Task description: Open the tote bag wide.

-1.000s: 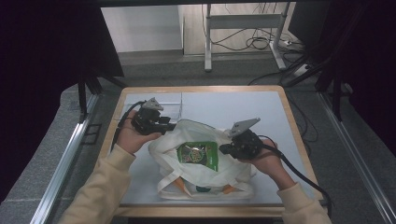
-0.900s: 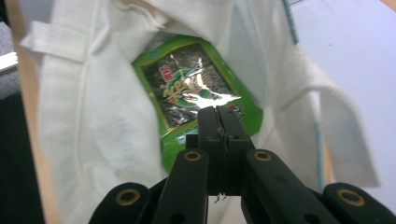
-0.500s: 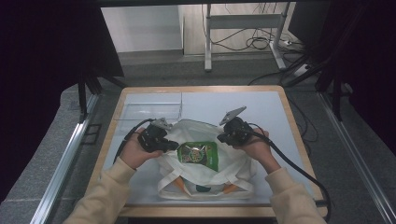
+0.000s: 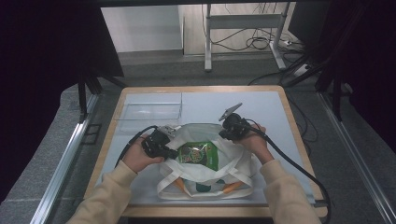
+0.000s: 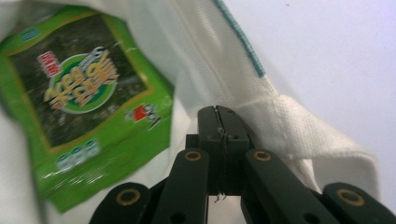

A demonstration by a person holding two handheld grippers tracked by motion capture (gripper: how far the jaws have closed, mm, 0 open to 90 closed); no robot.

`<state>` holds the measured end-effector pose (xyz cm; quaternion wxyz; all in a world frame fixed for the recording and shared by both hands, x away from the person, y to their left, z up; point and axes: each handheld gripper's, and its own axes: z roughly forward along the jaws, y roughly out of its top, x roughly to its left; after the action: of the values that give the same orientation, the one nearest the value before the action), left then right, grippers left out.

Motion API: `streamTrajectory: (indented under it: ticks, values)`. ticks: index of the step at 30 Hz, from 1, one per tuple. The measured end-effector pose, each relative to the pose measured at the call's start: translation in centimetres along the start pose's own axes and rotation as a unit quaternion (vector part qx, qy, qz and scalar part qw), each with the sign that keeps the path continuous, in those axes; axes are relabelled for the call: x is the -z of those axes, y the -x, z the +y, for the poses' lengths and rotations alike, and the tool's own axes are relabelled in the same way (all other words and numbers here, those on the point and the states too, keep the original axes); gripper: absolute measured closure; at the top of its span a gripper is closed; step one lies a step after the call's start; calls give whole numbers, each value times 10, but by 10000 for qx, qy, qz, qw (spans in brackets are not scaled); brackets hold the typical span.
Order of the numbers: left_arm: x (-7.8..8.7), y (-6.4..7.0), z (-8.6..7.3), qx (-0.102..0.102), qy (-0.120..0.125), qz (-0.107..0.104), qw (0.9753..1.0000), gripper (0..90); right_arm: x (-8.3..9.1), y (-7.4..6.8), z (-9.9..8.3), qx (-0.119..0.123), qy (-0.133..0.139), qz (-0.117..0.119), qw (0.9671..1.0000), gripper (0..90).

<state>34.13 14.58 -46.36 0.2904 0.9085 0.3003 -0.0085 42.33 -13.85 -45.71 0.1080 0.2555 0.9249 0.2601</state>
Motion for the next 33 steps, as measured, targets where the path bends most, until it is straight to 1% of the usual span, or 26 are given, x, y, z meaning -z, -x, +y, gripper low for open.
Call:
streamTrajectory:
  ticks: [2, 6, 7, 11, 14, 19, 21, 22, 25, 29, 33]
  values:
    - [-1, 0, -2, 15, -3, -34, 10000, 893, -4, 4, 0, -59, 27, -38, 10000, 887]
    - [-1, -1, -3, 50, 23, -51, 10000, 893, -10, 11, 1, -36, -14, -130, 9999, 888]
    - [-1, -1, -4, 56, 32, -45, 10000, 893, -11, 13, 1, -83, -17, -119, 9999, 888]
    - [-3, -1, -4, 57, 16, -20, 10000, 897, -15, 18, 1, -112, -31, -73, 9999, 888]
    - [-4, -1, -5, 67, -7, -22, 10000, 899, -15, 18, 1, -98, -31, -81, 9999, 888]
    - [-4, 1, -6, 33, -116, -40, 9999, 900, -13, 16, 1, -71, 0, -118, 9999, 888]
    - [-4, 0, -7, -9, -190, -57, 9998, 900, -13, 17, 1, -91, 13, -112, 9999, 888]
    - [-5, 1, -7, 27, -175, -78, 9998, 900, -12, 17, 2, -92, 10, -113, 9999, 889]
    - [-6, 1, -10, -5, -255, -117, 9996, 900, -11, 17, 2, -141, 45, -98, 9998, 888]
    - [-6, 0, -12, 21, -265, -196, 9995, 900, -8, 15, 3, -145, 99, -128, 9998, 888]
    - [-6, 0, -12, -4, -286, -215, 9994, 900, -5, 15, 3, -131, 101, -161, 9997, 888]
